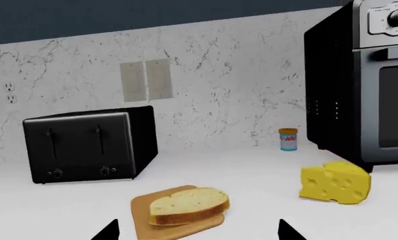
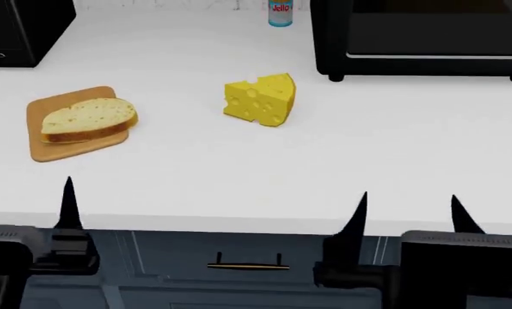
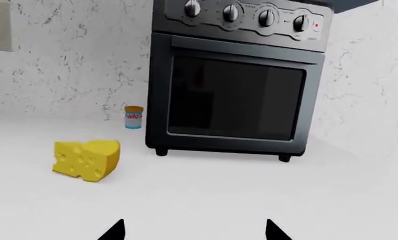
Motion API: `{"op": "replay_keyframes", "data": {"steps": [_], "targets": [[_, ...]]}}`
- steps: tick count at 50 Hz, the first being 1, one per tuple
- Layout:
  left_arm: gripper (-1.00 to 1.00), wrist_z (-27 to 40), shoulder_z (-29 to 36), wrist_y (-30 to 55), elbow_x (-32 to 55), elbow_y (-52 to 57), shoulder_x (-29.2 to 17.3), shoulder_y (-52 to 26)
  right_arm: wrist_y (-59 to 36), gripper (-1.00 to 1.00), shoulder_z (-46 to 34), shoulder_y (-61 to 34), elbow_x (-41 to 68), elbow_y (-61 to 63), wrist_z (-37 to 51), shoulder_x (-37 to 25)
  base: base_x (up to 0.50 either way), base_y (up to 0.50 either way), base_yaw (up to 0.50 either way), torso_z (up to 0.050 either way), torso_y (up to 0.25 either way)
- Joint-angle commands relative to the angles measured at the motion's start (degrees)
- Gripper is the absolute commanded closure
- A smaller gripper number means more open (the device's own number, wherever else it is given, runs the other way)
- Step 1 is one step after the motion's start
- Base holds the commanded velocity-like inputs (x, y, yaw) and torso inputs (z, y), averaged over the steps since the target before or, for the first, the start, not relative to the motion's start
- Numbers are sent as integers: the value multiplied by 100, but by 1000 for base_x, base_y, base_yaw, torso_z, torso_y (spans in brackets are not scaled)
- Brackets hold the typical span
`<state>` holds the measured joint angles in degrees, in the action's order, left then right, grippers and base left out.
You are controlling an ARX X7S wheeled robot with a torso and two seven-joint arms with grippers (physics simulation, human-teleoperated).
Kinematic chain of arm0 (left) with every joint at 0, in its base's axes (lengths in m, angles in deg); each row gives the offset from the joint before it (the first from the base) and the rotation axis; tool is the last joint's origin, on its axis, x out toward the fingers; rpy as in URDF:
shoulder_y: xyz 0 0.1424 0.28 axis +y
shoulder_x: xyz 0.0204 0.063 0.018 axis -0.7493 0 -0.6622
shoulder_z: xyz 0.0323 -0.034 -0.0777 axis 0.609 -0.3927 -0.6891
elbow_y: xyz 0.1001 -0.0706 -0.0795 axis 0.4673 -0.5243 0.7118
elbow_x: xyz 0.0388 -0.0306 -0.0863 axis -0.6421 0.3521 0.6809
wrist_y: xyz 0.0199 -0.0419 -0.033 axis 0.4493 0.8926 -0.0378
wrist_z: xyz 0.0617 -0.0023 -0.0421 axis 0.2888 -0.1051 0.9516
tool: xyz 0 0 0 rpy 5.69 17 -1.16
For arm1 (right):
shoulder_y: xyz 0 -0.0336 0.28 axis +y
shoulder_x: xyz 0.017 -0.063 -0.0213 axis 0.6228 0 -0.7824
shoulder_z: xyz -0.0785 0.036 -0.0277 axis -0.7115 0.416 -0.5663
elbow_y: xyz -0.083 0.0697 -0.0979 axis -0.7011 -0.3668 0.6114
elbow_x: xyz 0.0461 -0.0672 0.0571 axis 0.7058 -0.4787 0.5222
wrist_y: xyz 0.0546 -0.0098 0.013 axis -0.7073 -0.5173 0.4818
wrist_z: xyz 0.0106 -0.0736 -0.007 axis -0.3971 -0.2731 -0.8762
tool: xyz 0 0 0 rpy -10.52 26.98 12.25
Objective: Pick up the wedge of cheese and place it on the slice of bread to prepare a simple cheese on bread dish.
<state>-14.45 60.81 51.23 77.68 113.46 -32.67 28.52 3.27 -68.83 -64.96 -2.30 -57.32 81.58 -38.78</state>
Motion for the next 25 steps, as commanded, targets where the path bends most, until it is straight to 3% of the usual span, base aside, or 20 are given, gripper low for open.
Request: {"op": "replay_keyframes", "data": {"steps": [1, 13, 25], "targets": [[-100, -17, -114, 1057, 202, 359, -96, -925, -770, -100, 72, -877, 101, 96, -5, -196, 0, 0, 0, 0, 0], [-100, 33, -104, 1917, 283, 325, -166, -2037, -1450, -100, 28, -1808, 173, 47, 0, -287, 0, 0, 0, 0, 0], [-100, 34, -85, 2218, 348, 261, -204, -2565, -1996, -100, -52, -2463, 209, 65, -27, -432, 0, 0, 0, 0, 0]]}}
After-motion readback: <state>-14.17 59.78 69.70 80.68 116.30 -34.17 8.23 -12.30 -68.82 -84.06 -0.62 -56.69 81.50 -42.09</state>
